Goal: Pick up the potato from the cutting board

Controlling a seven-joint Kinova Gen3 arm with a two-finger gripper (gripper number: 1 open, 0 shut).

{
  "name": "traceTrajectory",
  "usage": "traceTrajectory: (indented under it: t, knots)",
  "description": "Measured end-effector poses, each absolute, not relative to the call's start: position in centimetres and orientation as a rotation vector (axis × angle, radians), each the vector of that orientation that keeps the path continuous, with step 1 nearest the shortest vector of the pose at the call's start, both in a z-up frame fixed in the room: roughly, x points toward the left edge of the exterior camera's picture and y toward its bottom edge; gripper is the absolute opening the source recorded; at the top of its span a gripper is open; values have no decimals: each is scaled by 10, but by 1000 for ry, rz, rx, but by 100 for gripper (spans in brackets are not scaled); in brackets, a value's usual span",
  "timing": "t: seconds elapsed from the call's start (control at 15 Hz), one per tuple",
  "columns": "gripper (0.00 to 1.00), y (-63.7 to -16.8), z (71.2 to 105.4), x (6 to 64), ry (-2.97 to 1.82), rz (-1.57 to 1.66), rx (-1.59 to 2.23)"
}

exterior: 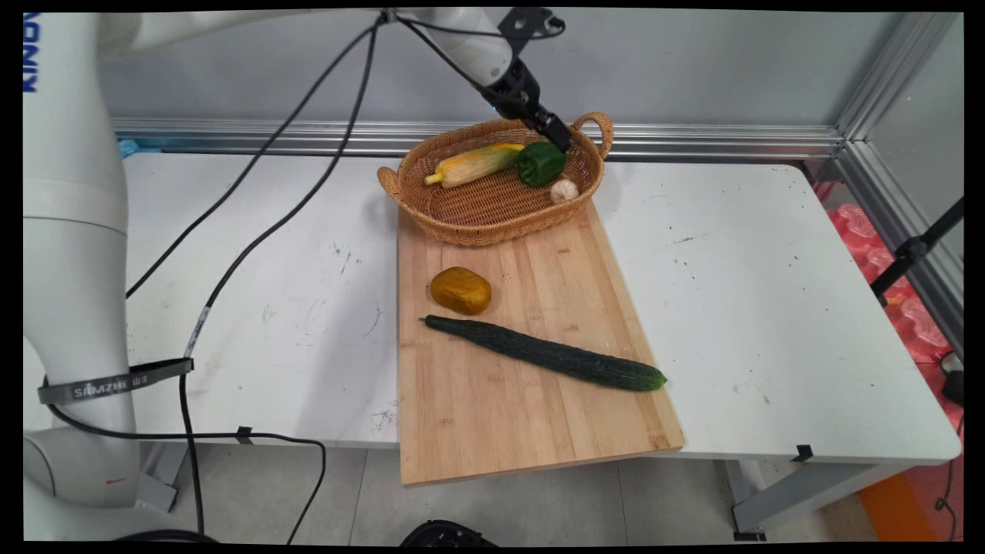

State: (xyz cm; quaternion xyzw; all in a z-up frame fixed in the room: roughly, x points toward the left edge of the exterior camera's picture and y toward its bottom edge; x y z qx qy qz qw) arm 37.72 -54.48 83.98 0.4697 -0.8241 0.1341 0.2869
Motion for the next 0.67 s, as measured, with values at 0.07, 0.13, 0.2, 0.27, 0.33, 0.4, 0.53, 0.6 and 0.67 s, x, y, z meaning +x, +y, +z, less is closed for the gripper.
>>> traceTrajectory:
  t: [0.07, 0.13, 0.2, 0.27, 0.33, 0.4, 0.53, 0.6, 0.67]
  knots:
    - [100, -540, 849, 379, -2205, 359, 1239]
    - [100, -533, 859, 382, -2210, 358, 1220]
    - [100, -525, 870, 384, -2217, 354, 1198]
    - [100, -517, 878, 388, -2227, 350, 1178]
    - [100, -508, 888, 392, -2242, 344, 1154]
    - [100, -497, 897, 397, -2263, 337, 1128]
    - [100, -475, 913, 408, -2303, 315, 1080]
    - [100, -462, 920, 415, -2328, 298, 1050]
    - [100, -452, 925, 420, -2351, 283, 1020]
